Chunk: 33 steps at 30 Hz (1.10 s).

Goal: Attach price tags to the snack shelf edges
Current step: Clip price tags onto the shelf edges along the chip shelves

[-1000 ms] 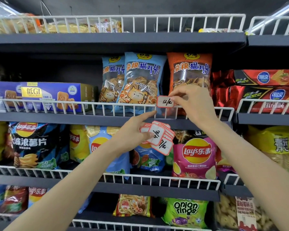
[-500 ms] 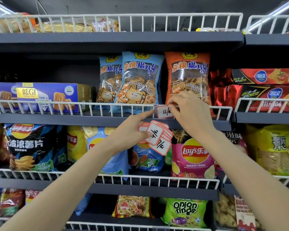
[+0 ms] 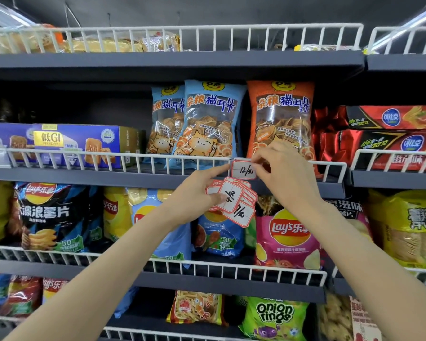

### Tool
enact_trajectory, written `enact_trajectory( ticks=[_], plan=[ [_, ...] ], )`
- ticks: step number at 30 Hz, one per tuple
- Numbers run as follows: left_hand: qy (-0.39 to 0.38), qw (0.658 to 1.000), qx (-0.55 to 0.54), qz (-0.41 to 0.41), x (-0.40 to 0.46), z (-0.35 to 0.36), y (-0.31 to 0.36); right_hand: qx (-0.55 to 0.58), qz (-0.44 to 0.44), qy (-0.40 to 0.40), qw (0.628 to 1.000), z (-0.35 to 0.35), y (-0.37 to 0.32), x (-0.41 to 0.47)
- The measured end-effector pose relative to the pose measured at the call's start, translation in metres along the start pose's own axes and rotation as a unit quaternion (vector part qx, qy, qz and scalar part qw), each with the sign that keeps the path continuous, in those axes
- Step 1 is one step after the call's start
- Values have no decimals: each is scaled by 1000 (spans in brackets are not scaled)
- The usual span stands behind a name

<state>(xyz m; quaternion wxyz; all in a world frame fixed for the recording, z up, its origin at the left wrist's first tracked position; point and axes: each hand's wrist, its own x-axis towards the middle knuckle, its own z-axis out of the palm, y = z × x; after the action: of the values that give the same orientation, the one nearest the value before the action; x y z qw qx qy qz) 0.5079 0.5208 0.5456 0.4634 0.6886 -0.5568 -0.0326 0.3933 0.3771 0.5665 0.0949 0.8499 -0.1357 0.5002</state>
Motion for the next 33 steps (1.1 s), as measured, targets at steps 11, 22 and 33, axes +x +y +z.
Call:
enact_trajectory(
  ticks=[11,22,33],
  plan=[
    [132,981,-144,-3,-37,-10,5,497,149,-191,833,-23,-32,-14],
    [123,980,-155,-13,-107,-94,-29,590,203,-202,755,2,-139,-11],
    [76,994,-73,-33,-187,-233,-102,529,175,-122,821,45,-302,3]
  ],
)
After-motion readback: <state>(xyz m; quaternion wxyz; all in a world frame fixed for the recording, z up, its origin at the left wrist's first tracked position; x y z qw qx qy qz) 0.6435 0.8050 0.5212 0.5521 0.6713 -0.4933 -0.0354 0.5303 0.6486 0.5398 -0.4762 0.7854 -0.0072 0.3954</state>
